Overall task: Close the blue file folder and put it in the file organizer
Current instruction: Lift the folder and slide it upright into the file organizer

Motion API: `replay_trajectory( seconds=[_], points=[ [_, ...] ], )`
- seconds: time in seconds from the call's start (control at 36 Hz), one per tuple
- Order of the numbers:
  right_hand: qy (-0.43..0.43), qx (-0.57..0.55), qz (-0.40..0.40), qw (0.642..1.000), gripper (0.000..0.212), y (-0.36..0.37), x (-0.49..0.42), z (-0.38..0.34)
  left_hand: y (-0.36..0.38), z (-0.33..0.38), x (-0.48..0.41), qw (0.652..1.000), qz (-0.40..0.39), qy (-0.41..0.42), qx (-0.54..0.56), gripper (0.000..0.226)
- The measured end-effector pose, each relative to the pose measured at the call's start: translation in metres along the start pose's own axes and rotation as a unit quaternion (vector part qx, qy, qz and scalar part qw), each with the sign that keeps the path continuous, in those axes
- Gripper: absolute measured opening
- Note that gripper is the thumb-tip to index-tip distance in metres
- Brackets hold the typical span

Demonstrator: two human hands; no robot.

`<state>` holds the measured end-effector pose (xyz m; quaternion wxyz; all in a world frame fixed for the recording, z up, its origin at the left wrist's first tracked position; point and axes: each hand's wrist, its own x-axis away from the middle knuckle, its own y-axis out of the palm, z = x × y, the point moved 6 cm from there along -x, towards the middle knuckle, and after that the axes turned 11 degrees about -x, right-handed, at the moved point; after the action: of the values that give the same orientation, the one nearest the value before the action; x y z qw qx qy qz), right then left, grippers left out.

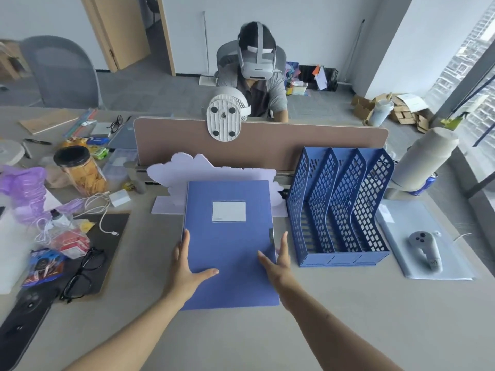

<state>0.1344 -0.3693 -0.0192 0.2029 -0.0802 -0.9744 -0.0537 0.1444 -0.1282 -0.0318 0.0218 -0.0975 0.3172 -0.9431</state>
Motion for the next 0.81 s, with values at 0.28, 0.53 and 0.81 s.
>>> replay_trajectory(
  seconds=[0.28, 0.53, 0.81],
  points=[
    [-0.092, 0.001, -0.059, 0.994, 0.042, -0.047, 0.020, -0.113, -0.041, 0.103, -0.015, 0.983, 0.002, 0.185, -0.003, 0.125],
    [-0.192, 0.162, -0.023, 0.968, 0.068, -0.120, 0.080, -0.191, 0.013, 0.167, -0.017, 0.964, -0.093, 0.250, -0.008, 0.134],
    [-0.261, 0.300, 0.160, 0.903, 0.104, -0.176, 0.153, -0.208, 0.108, 0.243, -0.002, 0.927, -0.170, 0.331, -0.051, 0.119]
  ],
)
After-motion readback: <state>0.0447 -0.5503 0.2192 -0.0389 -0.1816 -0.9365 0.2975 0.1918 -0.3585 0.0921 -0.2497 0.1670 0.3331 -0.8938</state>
